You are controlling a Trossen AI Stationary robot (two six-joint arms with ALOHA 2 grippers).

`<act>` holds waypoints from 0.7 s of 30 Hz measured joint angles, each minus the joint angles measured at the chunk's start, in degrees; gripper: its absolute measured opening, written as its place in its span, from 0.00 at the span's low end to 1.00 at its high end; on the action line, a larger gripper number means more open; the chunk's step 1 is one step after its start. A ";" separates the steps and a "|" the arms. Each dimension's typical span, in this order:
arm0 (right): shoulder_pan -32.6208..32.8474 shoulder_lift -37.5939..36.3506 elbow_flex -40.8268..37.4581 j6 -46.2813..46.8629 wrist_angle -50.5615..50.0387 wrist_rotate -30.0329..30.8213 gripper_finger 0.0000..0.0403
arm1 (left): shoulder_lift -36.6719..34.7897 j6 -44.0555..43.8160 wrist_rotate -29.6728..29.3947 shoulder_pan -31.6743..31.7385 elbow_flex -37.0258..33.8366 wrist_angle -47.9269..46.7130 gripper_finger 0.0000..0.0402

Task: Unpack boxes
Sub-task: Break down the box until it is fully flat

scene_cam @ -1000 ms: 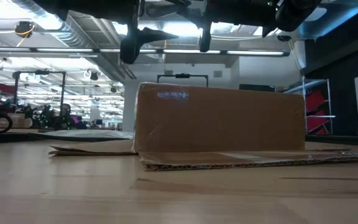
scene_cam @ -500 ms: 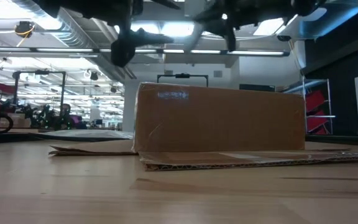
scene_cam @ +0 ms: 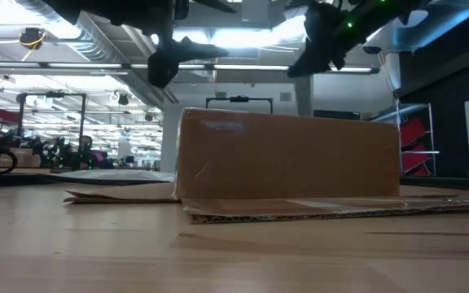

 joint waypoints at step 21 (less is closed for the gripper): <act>-0.02 3.90 0.00 -16.02 -21.27 26.32 0.15 | -0.04 9.20 10.95 2.81 0.00 -0.78 0.59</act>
